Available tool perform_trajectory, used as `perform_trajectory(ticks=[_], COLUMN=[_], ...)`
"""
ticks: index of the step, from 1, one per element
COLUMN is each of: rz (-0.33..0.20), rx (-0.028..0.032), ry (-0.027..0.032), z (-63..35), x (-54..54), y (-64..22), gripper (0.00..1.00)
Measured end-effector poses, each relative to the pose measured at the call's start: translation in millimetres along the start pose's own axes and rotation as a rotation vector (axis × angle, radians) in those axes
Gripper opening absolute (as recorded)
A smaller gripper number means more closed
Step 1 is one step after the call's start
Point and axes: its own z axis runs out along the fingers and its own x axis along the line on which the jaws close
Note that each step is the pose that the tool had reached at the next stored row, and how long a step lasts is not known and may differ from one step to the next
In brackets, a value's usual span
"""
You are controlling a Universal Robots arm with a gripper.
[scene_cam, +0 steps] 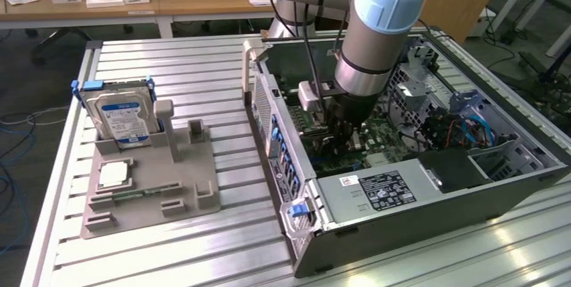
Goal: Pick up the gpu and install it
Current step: 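Insert the gpu into the slot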
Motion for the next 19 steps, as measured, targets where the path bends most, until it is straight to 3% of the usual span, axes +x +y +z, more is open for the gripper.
perform_trajectory(ticks=[11, 19], rz=[0.0, 0.0], rx=[0.0001, -0.0002], ry=[-0.0001, 0.0001], z=[0.2, 7.7], x=[0.0, 0.5], y=[0.0, 1.1], gripper=[0.28, 0.28])
